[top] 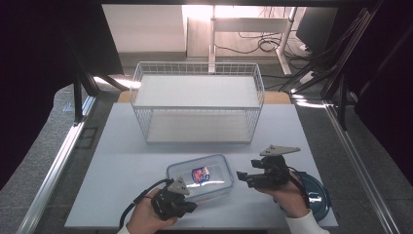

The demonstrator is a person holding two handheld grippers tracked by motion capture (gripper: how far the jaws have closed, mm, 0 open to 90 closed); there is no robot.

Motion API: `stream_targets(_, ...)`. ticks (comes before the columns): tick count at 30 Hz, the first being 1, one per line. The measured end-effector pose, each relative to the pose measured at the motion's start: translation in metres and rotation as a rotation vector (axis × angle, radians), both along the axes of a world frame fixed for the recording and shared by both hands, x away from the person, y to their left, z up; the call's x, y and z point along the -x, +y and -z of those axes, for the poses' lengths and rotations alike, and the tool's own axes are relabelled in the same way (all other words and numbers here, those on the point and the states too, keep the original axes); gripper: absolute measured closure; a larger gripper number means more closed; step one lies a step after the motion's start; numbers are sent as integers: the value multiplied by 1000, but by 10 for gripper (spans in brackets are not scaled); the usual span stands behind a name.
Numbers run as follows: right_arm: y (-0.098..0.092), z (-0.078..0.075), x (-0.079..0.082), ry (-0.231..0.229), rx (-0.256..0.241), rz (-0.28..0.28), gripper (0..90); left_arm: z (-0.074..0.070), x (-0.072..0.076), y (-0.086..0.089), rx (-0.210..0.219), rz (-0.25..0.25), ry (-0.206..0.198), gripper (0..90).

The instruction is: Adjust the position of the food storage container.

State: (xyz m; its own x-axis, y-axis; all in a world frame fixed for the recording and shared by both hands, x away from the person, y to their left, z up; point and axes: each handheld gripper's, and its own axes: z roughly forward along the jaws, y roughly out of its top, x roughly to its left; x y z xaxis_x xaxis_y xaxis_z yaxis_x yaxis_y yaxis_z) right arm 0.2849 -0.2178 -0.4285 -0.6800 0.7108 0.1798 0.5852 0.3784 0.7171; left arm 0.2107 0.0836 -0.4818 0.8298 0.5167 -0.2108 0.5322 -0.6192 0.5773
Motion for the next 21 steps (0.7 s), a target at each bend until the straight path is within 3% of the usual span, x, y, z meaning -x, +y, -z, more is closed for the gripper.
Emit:
stream_targets(4,-2,0,-1,-1,-1,10,259,6,-1,-3,-49,-14,-9,900)
stream_targets(11,-2,2,-1,-1,4,15,258,10,-6,2,-46,-29,6,900)
stream_targets(12,-2,2,-1,2,5,15,258,11,-9,6,-50,-58,1,900)
stream_targets(18,0,3,-1,1,7,8,256,13,-17,19,-48,-119,-7,900)
stream_targets(21,1,4,-1,0,9,5,256,13,-19,21,-48,-128,-4,900)
